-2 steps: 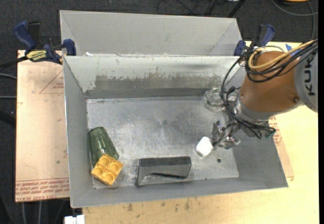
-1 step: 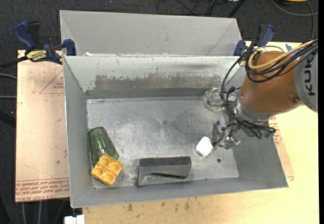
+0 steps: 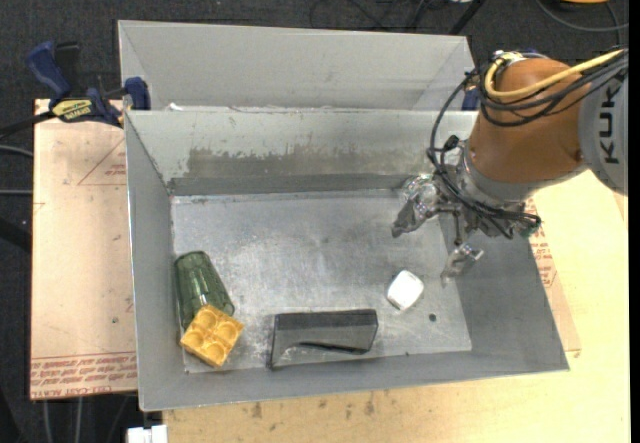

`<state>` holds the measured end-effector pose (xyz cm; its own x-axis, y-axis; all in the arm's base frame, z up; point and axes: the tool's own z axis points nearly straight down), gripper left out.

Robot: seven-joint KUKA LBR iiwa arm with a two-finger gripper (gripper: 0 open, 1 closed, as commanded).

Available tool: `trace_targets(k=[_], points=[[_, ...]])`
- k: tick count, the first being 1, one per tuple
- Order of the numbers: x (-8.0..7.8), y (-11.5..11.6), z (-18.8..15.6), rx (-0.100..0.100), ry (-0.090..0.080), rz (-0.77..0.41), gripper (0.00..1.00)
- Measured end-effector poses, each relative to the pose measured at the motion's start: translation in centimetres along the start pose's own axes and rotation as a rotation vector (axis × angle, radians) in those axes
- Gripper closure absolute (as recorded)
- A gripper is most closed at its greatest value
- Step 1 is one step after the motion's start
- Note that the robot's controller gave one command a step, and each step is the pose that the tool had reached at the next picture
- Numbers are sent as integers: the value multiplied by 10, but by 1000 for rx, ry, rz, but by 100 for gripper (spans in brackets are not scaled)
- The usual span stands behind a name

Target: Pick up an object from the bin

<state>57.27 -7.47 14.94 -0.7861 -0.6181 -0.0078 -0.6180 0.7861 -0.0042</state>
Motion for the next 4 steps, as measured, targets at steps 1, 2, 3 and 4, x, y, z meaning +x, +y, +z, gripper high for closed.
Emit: trace_targets(k=[1,2,3,4], points=[[2,1,2,-4,4,1,0],[2,34,69,0,12,-463,100],[2,33,69,0,12,-463,100],[4,8,-120,-4,2,-452,100]])
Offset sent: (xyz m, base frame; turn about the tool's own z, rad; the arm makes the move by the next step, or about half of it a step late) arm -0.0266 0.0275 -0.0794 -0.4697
